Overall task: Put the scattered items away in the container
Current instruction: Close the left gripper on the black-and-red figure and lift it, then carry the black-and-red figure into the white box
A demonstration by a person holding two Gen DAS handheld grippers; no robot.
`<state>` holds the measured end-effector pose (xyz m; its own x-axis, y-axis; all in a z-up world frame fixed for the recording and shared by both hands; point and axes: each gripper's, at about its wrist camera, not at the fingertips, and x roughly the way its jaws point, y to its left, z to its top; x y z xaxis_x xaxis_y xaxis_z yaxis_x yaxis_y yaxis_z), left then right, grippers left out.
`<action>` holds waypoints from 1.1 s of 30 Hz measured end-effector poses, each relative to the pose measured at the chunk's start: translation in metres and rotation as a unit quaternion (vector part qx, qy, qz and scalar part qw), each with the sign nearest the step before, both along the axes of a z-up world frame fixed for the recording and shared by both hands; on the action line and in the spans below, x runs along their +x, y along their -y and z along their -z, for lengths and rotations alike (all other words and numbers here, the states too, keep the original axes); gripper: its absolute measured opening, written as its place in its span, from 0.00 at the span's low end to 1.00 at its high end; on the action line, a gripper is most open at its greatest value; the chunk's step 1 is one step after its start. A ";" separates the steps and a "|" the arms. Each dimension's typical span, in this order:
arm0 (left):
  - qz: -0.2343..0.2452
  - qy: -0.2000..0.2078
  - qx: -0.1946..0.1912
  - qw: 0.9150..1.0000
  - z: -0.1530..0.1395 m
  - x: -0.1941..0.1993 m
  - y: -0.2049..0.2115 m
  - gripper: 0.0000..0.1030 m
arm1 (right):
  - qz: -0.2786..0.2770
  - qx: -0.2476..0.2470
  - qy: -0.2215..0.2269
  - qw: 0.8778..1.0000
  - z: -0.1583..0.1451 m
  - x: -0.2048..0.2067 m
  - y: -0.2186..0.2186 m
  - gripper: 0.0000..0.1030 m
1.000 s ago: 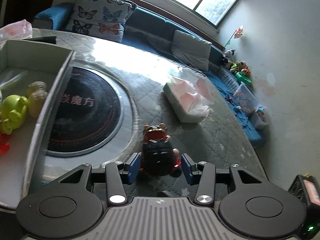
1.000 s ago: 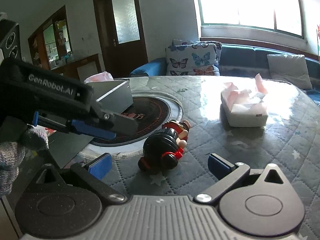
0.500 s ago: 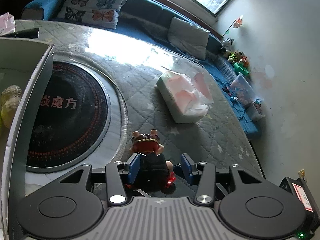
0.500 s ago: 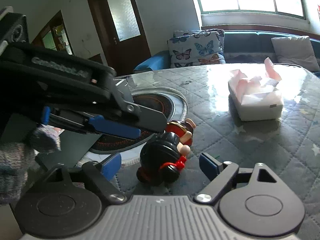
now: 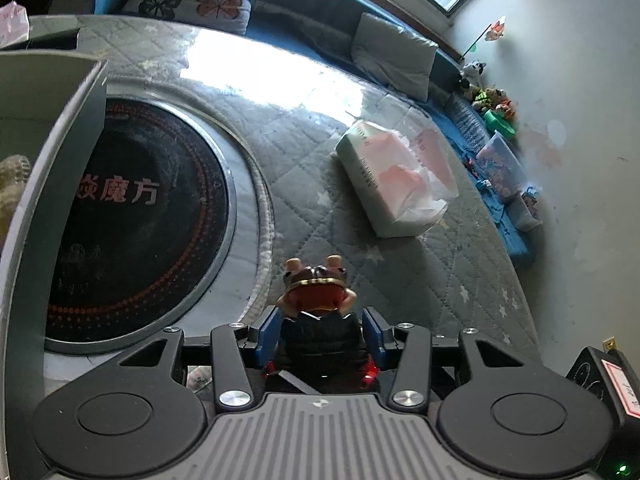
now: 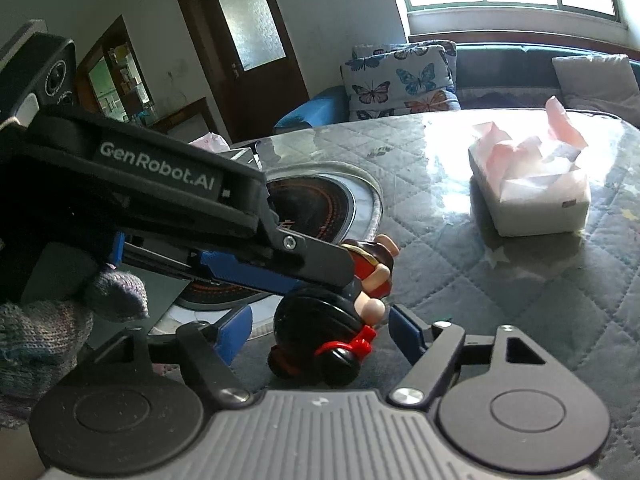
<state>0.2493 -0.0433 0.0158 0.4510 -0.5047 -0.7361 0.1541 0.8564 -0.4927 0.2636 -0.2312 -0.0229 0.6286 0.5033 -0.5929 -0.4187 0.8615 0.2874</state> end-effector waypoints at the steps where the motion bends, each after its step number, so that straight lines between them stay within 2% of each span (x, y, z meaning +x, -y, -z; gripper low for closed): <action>1: 0.000 -0.003 -0.004 1.000 0.001 0.001 -0.001 0.48 | -0.001 0.000 -0.002 1.000 0.001 0.001 0.000 0.73; 3: 0.001 -0.006 -0.008 1.000 0.003 0.002 0.000 0.48 | -0.002 0.001 -0.005 1.000 0.002 0.004 0.000 0.72; 7: 0.002 -0.008 -0.011 1.000 0.004 0.004 0.001 0.49 | -0.005 0.008 -0.016 1.000 0.006 0.007 0.002 0.60; 11: -0.002 -0.010 -0.015 1.000 0.006 0.005 0.001 0.49 | -0.004 0.008 -0.019 1.000 0.007 0.007 0.003 0.54; 19: -0.007 -0.001 -0.018 1.000 0.003 -0.004 0.002 0.49 | -0.002 0.009 -0.018 1.000 0.003 0.003 0.002 0.54; 24: -0.017 0.023 -0.031 0.999 -0.013 -0.017 -0.010 0.49 | -0.007 0.001 0.004 1.000 -0.010 -0.005 -0.003 0.54; 29: -0.040 0.062 -0.050 0.996 -0.043 -0.038 -0.035 0.49 | -0.025 -0.007 0.049 0.998 -0.037 -0.018 -0.019 0.54; 33: -0.065 0.098 -0.047 0.992 -0.066 -0.054 -0.062 0.49 | -0.054 -0.010 0.082 0.995 -0.062 -0.024 -0.044 0.54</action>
